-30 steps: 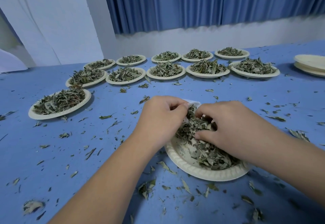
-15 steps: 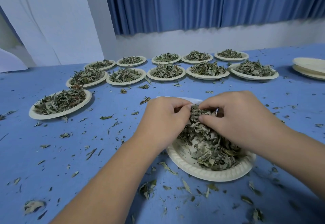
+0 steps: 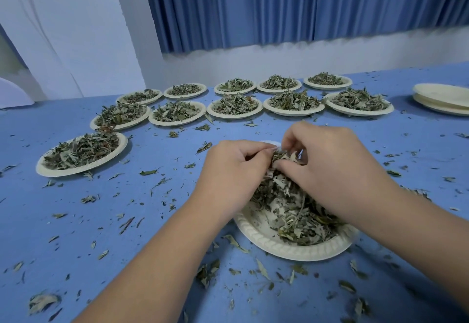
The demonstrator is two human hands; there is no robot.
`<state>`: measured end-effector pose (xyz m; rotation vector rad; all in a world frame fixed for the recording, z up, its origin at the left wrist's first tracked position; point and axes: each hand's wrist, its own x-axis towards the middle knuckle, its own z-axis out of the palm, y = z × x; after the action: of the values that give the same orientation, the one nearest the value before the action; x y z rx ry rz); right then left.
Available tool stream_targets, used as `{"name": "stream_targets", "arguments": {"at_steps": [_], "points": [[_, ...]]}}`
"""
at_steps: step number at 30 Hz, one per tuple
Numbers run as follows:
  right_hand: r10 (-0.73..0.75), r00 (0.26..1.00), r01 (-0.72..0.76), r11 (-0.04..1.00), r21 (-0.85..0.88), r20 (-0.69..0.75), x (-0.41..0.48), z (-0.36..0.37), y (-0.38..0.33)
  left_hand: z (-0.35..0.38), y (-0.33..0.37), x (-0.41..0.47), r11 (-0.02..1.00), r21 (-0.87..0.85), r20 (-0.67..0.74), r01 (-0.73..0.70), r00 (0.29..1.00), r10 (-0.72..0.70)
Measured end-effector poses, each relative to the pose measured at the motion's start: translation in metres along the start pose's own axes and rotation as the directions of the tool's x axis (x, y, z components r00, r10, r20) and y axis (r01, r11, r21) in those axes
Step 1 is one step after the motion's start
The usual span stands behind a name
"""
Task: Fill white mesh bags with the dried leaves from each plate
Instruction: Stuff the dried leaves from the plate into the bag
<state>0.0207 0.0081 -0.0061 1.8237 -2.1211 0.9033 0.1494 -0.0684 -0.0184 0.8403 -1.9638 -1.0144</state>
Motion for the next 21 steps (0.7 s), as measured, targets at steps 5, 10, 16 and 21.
{"name": "stream_targets", "arguments": {"at_steps": [5, 10, 16, 21], "points": [[-0.006, 1.0, 0.006, 1.0, -0.016, 0.001, 0.0027, 0.004, -0.0018, 0.002, 0.004, -0.0014, 0.994, -0.103, 0.032, 0.048, 0.999, -0.044], [0.033, 0.999, -0.041, 0.98, 0.197, 0.042, 0.0023, 0.0009, 0.0049, -0.0005, 0.0023, 0.0003, 0.989, -0.13, 0.007, 0.077, 0.997, -0.077], [0.059, 0.998, -0.059, 0.943, 0.329, 0.01, 0.0031, 0.0004, 0.0061, 0.0008, 0.0017, 0.0008, 0.978, -0.184, 0.008, 0.095, 0.995, -0.095], [0.066, 0.997, -0.05, 0.936, 0.349, -0.034, 0.0059, 0.006, 0.0036, 0.0026, 0.0024, 0.0003, 0.961, -0.251, 0.046, 0.118, 0.993, -0.11]]}}
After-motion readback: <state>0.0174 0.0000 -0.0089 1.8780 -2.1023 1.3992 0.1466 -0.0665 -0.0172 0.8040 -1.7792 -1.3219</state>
